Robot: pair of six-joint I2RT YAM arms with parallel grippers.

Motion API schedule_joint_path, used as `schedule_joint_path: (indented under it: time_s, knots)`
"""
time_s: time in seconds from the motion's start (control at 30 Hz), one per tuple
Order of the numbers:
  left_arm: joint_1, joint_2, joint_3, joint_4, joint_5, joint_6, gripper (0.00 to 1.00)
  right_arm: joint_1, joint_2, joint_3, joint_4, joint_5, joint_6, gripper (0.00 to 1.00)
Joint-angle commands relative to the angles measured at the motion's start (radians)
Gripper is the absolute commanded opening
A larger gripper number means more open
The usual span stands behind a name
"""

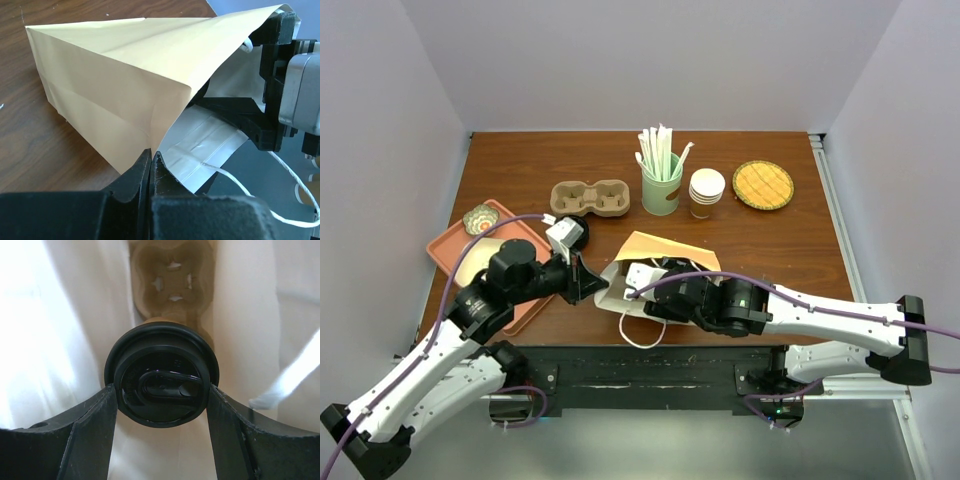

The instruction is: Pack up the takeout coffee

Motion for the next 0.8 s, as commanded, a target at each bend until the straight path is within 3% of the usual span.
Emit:
schedule_joint_path:
  time_s: [0.0,0.3,0.53,0.7,0.77]
  knots:
    - [-0.008,-0.027,-0.016,0.069,0.024,-0.028,0.0,-0.001,-0.015,-0.013,-0.029,0.065,0.011,0.41]
    - [-0.036,-0.045,-0.025,0.073,0.009,-0.034,0.0,-0.005,-0.041,-0.066,-0.047,0.071,0.006,0.42]
    - [-0.046,-0.085,-0.045,0.073,0.035,-0.12,0.0,-0.012,-0.021,-0.079,-0.032,0.119,0.015,0.42]
    - [-0.046,-0.155,-0.087,0.054,0.064,-0.156,0.13,-0.029,-0.053,-0.115,0.001,0.12,0.012,0.42]
    - [-0.046,-0.162,-0.087,0.035,0.059,-0.147,0.28,-0.03,-0.062,-0.122,0.01,0.108,0.005,0.42]
